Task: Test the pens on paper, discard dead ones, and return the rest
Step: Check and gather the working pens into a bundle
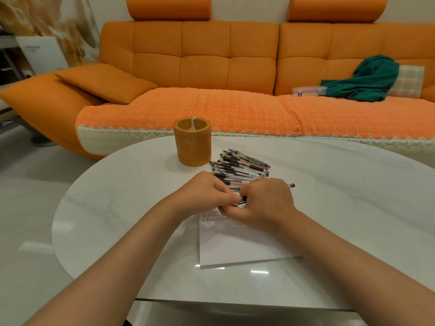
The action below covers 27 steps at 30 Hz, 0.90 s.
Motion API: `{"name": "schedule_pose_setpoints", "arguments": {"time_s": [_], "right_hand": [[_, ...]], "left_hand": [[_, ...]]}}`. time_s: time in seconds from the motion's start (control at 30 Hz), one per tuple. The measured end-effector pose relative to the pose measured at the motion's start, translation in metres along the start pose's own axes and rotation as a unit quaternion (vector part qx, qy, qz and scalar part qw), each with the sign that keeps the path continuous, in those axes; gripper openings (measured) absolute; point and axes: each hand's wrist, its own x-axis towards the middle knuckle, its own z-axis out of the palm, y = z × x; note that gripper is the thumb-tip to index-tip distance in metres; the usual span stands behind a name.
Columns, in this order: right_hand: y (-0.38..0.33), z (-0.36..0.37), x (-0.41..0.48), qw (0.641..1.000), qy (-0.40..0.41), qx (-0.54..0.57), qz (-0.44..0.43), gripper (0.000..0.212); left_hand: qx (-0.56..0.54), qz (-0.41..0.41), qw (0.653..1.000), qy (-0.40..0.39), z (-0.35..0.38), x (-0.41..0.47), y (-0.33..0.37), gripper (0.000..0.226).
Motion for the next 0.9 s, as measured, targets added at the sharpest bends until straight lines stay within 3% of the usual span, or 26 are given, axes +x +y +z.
{"name": "schedule_pose_setpoints", "arguments": {"time_s": [0.2,0.43,0.57,0.7,0.8,0.9], "right_hand": [[0.003,-0.005,0.004,0.999,0.006,-0.004,-0.041,0.073],[0.002,-0.002,0.002,0.998,0.025,0.0,-0.053,0.061],[0.003,0.004,0.002,0.997,-0.015,0.047,-0.055,0.057],[0.01,0.004,0.006,0.973,-0.109,0.2,-0.042,0.014],[0.017,0.009,0.01,0.956,-0.109,0.272,-0.02,0.029],[0.023,0.012,0.014,0.955,-0.095,0.28,0.007,0.028]], "left_hand": [[-0.009,0.005,1.0,0.02,0.002,-0.003,0.003,0.005],[-0.043,-0.005,0.999,0.006,0.002,-0.002,-0.001,0.013],[0.016,0.013,1.0,0.018,-0.003,0.002,-0.006,0.009],[0.132,0.025,0.987,0.087,-0.015,0.011,-0.02,0.002],[0.204,0.034,0.971,0.117,-0.022,0.014,-0.026,0.004],[0.231,0.042,0.964,0.123,-0.027,0.018,-0.031,0.005]]}}
